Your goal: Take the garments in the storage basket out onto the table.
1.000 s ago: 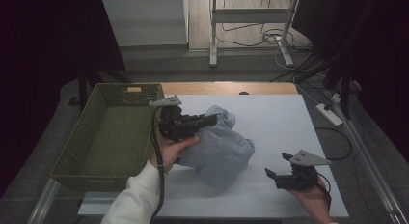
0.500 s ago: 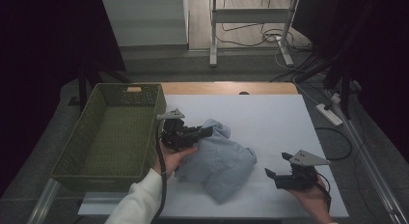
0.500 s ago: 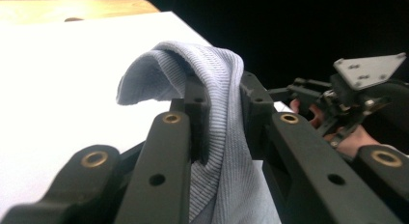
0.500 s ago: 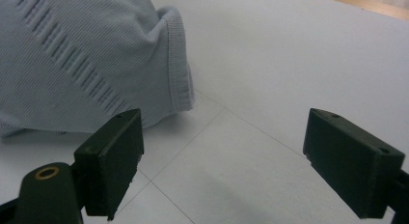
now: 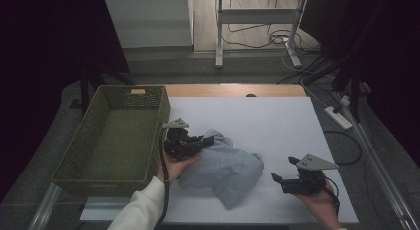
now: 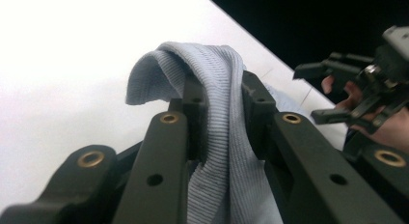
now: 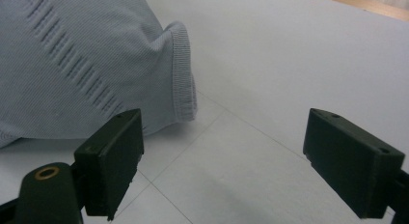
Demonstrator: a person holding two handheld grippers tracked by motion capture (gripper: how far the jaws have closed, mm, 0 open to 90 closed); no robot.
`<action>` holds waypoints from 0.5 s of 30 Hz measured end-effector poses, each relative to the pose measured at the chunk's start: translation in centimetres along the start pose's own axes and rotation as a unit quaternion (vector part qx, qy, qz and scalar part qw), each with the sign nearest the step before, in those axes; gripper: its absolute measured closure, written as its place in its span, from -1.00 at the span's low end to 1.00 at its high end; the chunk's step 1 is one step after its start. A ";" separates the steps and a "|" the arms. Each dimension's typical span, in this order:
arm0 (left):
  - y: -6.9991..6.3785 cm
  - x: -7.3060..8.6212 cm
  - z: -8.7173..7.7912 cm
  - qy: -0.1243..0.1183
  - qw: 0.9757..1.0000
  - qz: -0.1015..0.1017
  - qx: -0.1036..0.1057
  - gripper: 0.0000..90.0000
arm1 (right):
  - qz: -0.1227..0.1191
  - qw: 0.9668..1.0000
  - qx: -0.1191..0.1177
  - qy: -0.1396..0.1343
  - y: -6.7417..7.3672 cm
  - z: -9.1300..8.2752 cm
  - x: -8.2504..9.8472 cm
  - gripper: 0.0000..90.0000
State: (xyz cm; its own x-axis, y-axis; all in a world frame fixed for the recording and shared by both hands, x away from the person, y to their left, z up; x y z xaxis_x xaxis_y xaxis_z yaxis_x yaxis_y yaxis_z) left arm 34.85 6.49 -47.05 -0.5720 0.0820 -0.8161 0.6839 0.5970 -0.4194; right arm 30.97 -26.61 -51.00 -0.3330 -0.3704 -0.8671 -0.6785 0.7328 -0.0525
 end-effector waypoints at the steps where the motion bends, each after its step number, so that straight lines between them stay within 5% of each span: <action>1: 0.1 0.2 0.1 0.002 1.000 0.000 -0.001 0.68 | 0.000 1.000 0.000 0.000 0.0 0.0 0.0 -0.68; 15: 0.6 0.9 -0.2 0.009 1.000 0.003 -0.017 0.61 | 0.000 1.000 0.001 0.003 0.0 0.1 0.0 -0.68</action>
State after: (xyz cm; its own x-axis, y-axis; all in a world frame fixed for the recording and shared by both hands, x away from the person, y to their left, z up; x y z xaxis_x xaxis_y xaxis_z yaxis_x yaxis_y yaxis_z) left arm 34.67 7.06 -48.00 -0.5767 0.1005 -0.8108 0.6719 0.6229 -0.4007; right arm 31.02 -26.51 -51.11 -0.3371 -0.3737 -0.8641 -0.6772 0.7338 -0.0532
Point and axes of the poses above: each handheld gripper's, and its own axes: z roughly forward along the jaws, x roughly out of its underside, y roughly to its left, the point moved 5 cm from there along z, roughly forward along the jaws, and after that the axes turned 4 degrees about -y, right-handed, at the moved point
